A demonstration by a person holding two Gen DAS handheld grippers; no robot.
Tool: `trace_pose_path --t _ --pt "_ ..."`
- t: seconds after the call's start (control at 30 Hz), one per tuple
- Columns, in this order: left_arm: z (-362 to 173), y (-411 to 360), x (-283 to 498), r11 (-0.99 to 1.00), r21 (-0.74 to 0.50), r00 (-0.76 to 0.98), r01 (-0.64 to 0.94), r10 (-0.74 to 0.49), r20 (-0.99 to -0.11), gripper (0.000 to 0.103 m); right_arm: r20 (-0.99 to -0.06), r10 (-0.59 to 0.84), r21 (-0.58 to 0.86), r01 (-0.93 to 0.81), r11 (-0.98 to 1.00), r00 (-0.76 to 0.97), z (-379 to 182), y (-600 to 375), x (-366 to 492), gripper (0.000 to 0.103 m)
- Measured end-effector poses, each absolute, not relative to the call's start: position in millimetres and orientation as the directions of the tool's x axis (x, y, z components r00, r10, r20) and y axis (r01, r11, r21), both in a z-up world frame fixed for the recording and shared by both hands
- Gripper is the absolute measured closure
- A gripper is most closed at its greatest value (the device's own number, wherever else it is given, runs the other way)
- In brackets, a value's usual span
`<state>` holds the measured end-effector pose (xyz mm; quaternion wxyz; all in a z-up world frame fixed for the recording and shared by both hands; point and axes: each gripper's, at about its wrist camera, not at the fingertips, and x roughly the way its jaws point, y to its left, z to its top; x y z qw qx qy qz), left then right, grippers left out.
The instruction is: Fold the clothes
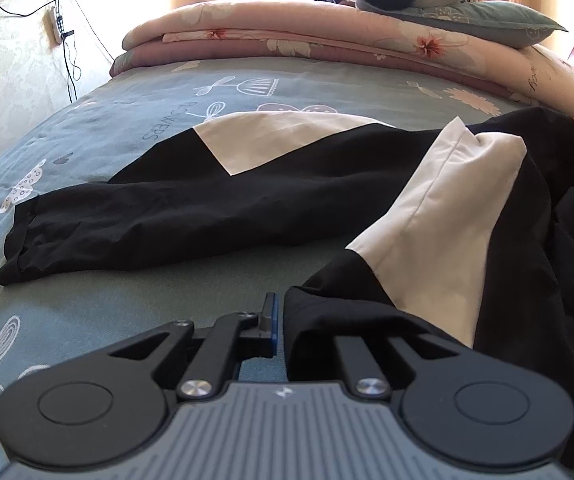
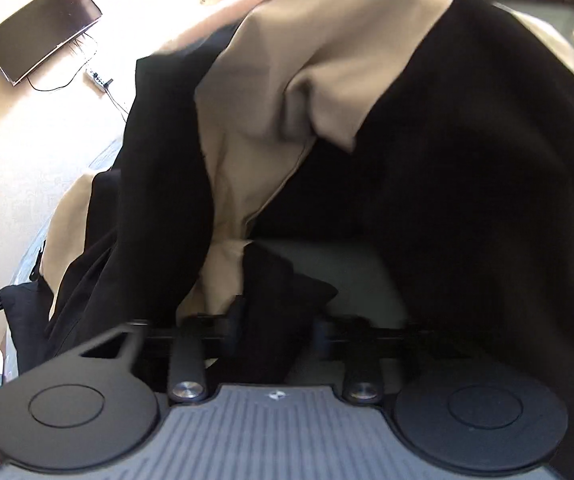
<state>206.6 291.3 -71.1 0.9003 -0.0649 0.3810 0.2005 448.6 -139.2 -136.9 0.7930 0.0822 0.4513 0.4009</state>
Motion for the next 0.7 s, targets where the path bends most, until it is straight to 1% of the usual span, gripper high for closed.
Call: trace_pose_path --t 0.07,0.13,0.33,0.43,0.7 --pt "-66.7 289.9 201.4 0.908 0.031 0.636 -0.417 0.316 -0.704 0.099 -0.636 0.717 0.492 -0.567 0.661 0.285 -125.5 -146.0 434.0 0.089" --pt "-60.1 288.1 193.9 0.906 0.022 0.647 -0.422 0.318 -0.693 0.099 -0.620 0.724 0.493 -0.568 0.659 0.303 -107.1 -156.5 419.2 0.090" --pt "-16.7 267.9 155.2 0.927 -0.001 0.717 -0.375 0.290 -0.634 0.099 -0.618 0.696 0.405 -0.611 0.681 0.366 -36.4 -186.7 354.0 0.091" --pt "13.3 247.9 132.1 0.945 0.015 0.763 -0.327 0.273 -0.586 0.099 -0.603 0.686 0.373 -0.616 0.694 0.408 -1.4 -203.8 319.9 0.091" --pt "98.5 199.2 67.0 0.973 0.037 0.876 -0.229 0.223 -0.429 0.099 -0.578 0.655 0.368 -0.561 0.742 0.487 65.0 -257.2 243.3 0.092"
